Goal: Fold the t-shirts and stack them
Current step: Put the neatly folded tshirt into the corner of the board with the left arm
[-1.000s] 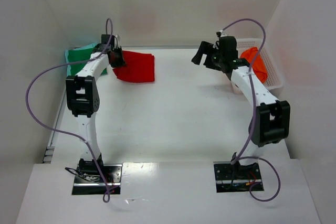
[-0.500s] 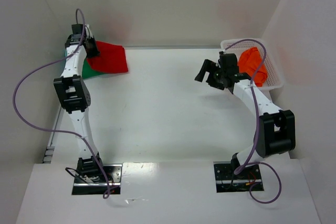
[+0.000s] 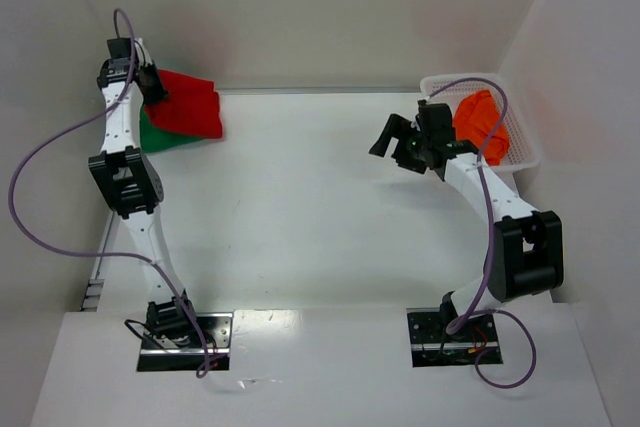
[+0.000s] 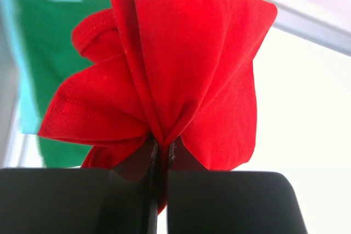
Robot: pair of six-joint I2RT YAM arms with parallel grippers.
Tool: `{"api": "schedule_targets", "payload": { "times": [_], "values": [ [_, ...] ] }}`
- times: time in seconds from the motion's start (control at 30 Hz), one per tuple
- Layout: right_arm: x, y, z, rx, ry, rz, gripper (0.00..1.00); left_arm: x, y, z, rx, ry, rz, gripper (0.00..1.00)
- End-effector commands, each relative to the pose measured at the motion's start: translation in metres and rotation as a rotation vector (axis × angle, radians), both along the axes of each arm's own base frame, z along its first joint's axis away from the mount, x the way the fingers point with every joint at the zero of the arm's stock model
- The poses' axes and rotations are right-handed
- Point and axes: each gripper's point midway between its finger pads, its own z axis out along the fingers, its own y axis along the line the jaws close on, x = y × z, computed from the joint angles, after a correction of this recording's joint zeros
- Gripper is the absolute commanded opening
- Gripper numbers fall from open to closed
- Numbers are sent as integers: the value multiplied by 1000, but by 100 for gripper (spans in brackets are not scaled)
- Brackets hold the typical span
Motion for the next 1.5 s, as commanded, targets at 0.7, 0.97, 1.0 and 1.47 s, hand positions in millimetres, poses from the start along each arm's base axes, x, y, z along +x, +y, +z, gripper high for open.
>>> {"api": "schedule_targets", "payload": {
  "times": [0.7,0.97,1.0,1.47],
  "values": [
    [6,-5,-3,-6,-3,-38,100,-10,79,-6,-54,-28,161,18],
    [10,-22,9,-77,8,-117,100,-22,105,-3,35,-5,316,87],
    [10,-22,11,-78,1,-114,100,-24,108,6,47,-17,338,91],
    [16,-59,72,-198,-158,-231,100,-42,26,121,98,-178,185,99]
  ]
}}
